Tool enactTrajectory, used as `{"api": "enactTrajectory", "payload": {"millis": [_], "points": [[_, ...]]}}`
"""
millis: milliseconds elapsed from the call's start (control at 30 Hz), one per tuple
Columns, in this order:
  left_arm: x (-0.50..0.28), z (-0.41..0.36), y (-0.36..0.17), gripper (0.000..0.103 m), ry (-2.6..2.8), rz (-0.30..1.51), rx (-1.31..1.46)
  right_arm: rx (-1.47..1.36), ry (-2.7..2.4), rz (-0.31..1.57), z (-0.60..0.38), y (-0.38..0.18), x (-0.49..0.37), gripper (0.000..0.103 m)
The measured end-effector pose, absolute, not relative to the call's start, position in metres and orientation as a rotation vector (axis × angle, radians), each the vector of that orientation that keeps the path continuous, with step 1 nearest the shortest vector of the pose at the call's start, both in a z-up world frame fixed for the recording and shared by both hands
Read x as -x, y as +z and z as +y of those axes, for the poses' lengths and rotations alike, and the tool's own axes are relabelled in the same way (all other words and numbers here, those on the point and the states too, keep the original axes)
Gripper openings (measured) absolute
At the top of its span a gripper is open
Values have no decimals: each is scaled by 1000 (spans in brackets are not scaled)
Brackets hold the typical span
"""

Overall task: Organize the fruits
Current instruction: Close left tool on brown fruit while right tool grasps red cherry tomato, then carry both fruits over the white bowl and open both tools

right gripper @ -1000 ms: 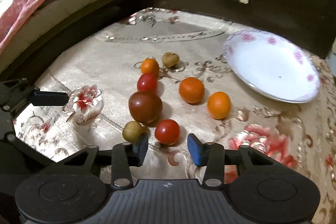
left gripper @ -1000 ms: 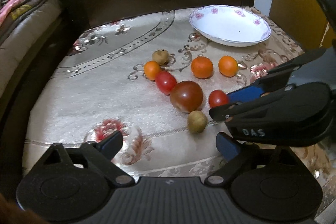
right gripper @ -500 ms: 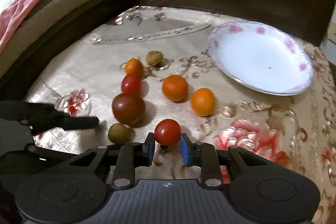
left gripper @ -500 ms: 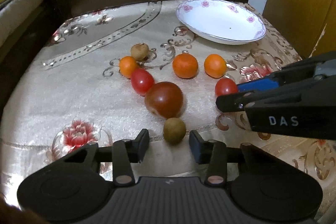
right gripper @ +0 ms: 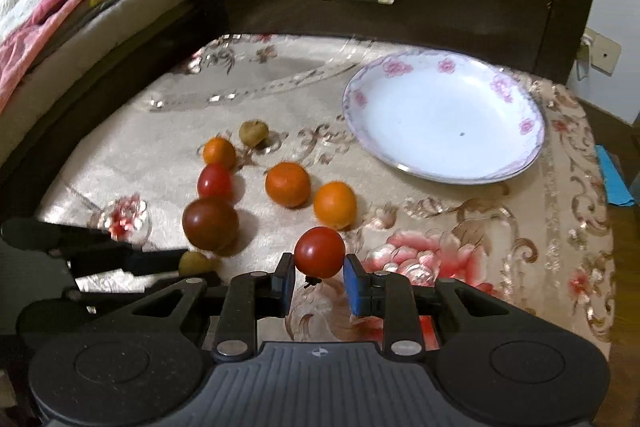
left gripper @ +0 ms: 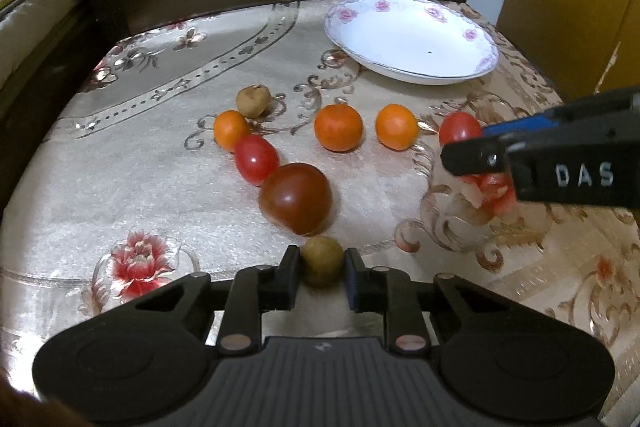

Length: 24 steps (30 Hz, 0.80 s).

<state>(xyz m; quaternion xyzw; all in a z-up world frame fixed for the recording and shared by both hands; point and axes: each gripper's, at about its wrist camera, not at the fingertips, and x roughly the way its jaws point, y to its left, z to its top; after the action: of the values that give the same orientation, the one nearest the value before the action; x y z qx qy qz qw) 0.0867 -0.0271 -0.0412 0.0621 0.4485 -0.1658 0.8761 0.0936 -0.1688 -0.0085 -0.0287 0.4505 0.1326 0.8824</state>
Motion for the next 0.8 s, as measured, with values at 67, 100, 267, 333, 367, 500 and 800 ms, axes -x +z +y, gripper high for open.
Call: {"api": "enactTrajectory", "payload": {"millis": [67,100,267,333,367,500,800], "points": [[-83,-27,-35,31,-348,933,-124,57,267,927,-172,-4,-91,20],[-82,-27,-31,31,-350,928,-120,56,262,923,-174,-2,-89,20],[-81,-32,-8,31,-355,896,-122,55,226,893,-184,10,-86,20],[-87,-37,0,31,-378,889,-108,51,211,878,-189,16,-87,20],[-91,-41,3,31,-387,875,-125,51,204,872,-192,19,-87,20],[-126,-47,11,31,-396,858,-80,33,162,841,-202,26,-96,20],[-181,-84,13,31,-447,828,-29,32,89,855,-218,13,-136,20]]}}
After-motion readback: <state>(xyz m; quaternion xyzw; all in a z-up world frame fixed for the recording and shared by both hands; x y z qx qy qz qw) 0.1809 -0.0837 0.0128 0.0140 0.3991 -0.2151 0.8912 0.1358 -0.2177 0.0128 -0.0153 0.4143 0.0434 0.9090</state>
